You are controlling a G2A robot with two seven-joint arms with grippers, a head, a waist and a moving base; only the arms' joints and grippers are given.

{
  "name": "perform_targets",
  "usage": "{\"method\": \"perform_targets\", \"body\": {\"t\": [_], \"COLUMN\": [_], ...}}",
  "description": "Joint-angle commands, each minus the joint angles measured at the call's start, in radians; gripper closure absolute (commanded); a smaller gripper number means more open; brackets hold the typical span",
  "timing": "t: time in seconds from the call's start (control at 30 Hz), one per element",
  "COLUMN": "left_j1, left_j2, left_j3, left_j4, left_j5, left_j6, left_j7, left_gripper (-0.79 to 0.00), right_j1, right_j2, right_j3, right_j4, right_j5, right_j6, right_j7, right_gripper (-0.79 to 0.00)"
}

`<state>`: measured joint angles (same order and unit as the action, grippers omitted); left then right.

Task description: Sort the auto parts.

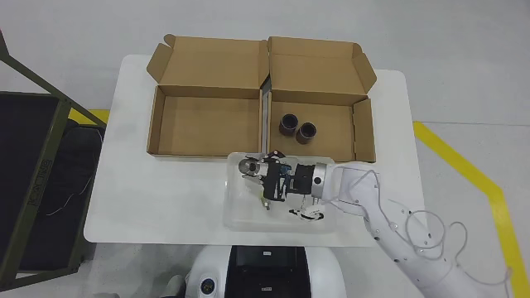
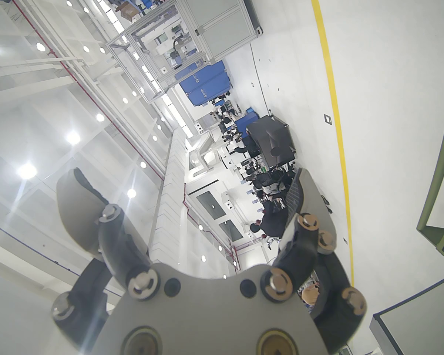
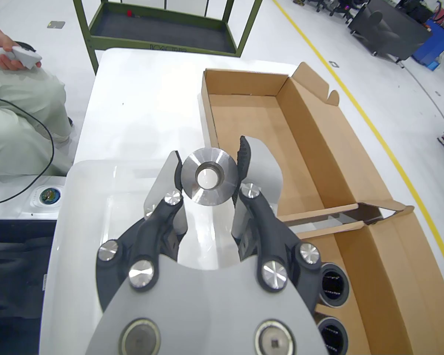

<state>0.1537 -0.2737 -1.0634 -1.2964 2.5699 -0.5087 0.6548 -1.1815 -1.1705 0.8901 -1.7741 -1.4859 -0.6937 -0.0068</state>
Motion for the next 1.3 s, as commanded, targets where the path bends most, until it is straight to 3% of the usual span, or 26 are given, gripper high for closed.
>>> {"method": "perform_targets", "body": {"t": [0.0, 0.6, 0.87, 1.1, 1.27], "left_j1": [0.000, 0.000, 0.000, 0.000, 0.000], "left_j2": [0.000, 0.000, 0.000, 0.000, 0.000], "left_j3": [0.000, 0.000, 0.000, 0.000, 0.000], "left_j4": [0.000, 0.000, 0.000, 0.000, 0.000], "left_j5": [0.000, 0.000, 0.000, 0.000, 0.000], "left_j6": [0.000, 0.000, 0.000, 0.000, 0.000], "left_j7": [0.000, 0.000, 0.000, 0.000, 0.000], "left_gripper": [-0.785, -0.785, -0.785, -0.785, -0.785], "right_j1": [-0.014, -0.092, -0.092, -0.064, -0.056], "right_j2": [0.002, 0.010, 0.011, 0.008, 0.003], "right_j3": [0.021, 0.131, 0.155, 0.151, 0.143], "right_j4": [-0.022, -0.153, -0.183, -0.154, -0.128], "right_j5": [-0.007, -0.039, -0.062, -0.081, -0.072], "right_j6": [0.043, 0.237, 0.247, 0.237, 0.246], "right_j7": [-0.049, -0.322, -0.401, -0.565, -0.590], "right_gripper": [0.000, 0.000, 0.000, 0.000, 0.000]}}
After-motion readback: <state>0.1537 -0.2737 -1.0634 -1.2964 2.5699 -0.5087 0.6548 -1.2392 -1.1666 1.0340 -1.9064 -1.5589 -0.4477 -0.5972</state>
